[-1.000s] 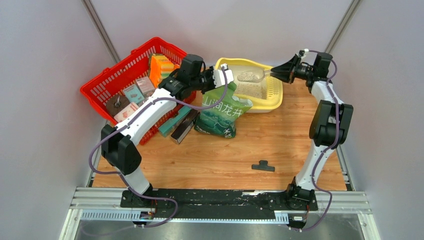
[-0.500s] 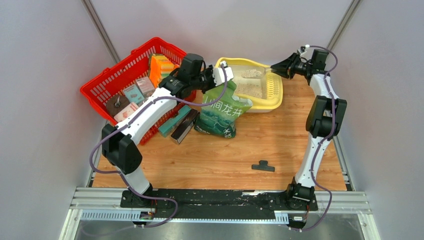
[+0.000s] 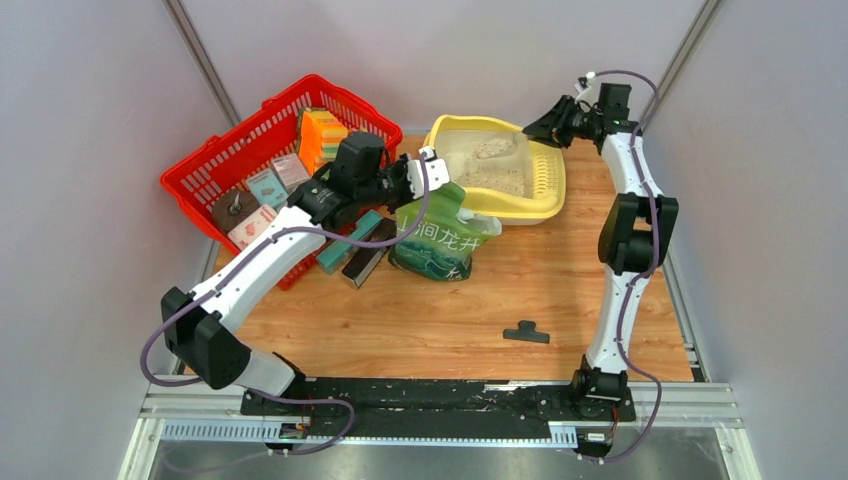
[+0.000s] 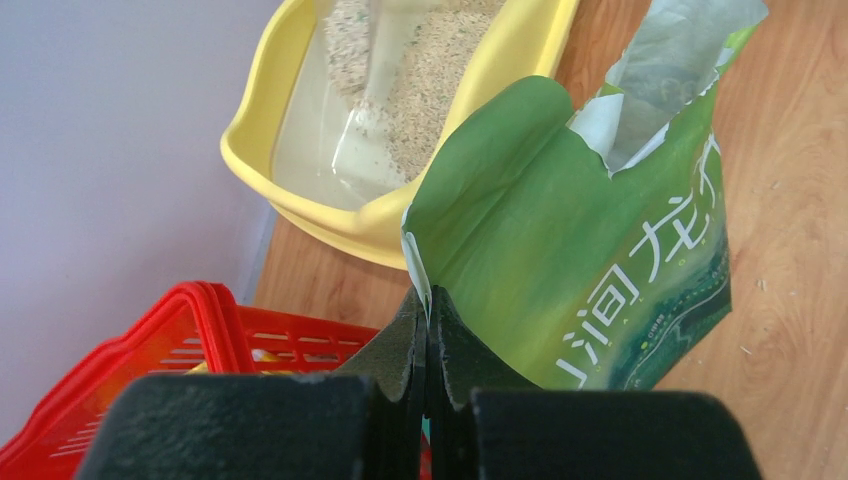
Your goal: Fill the litter box with clean litter
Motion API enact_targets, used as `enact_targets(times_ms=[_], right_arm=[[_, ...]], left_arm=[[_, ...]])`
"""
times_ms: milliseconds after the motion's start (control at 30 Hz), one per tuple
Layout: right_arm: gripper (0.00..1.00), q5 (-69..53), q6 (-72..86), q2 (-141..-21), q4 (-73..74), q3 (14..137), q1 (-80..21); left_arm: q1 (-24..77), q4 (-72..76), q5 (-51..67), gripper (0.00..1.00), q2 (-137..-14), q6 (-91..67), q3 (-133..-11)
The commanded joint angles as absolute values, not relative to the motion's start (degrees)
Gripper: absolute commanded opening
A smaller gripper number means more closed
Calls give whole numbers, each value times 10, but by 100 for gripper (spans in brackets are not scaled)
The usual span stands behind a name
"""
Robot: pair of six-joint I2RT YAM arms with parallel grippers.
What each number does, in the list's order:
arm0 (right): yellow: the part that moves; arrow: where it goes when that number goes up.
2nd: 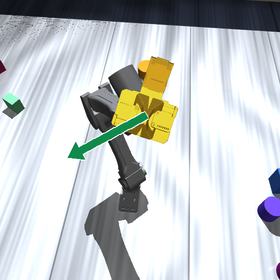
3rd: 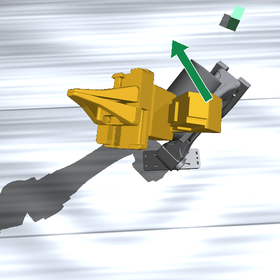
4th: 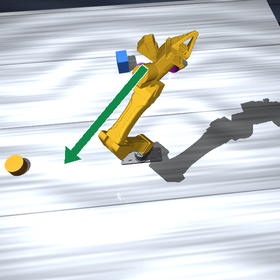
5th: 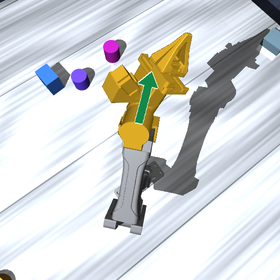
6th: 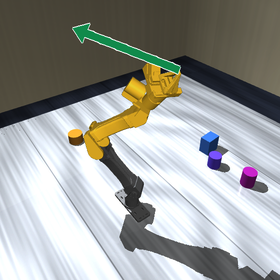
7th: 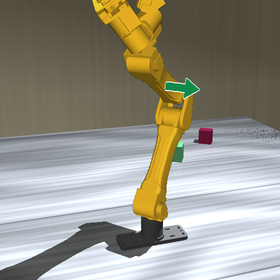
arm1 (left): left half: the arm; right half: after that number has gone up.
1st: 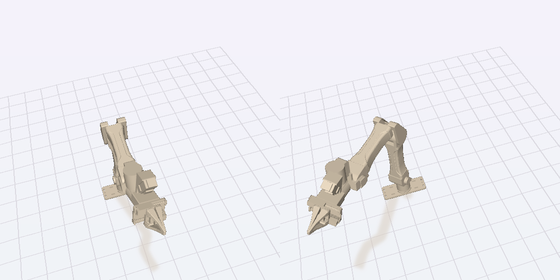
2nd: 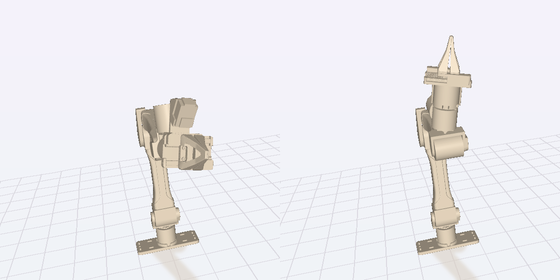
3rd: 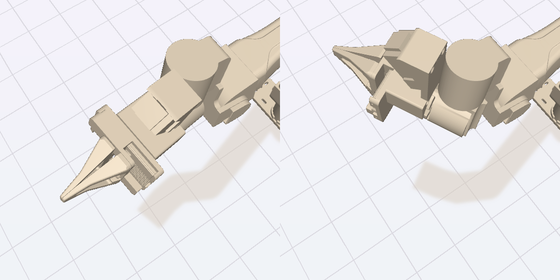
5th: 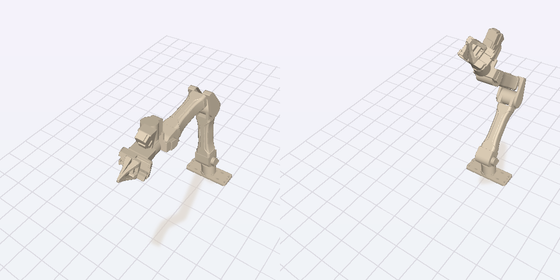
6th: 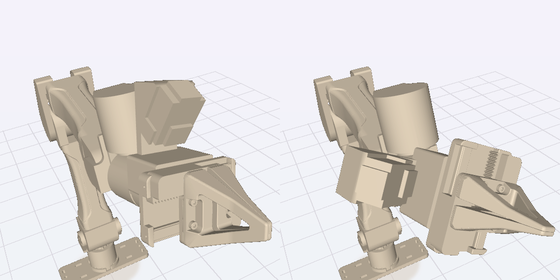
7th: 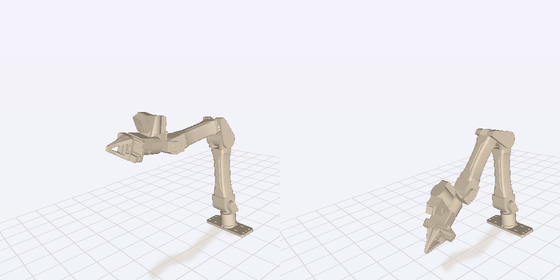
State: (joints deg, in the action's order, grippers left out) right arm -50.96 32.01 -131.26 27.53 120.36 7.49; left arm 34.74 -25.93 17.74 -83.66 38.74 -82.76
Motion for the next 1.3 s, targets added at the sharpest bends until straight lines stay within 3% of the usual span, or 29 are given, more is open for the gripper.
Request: enact_targets(times_ms=[0, 733, 933, 1267], right_arm=[[0, -458, 294, -1314, 263, 1261, 47], [0, -347, 143, -1291, 339, 1317, 55], [0, -292, 47, -1208, 388, 1308, 22], [0, -431, 37, -956, 467, 1144, 8]], left_arm=[[352, -227, 195, 0, -777, 375, -820], [356, -211, 206, 0, -766, 374, -796], [356, -210, 204, 0, -746, 337, -784], [356, -172, 221, 0, -654, 202, -684]])
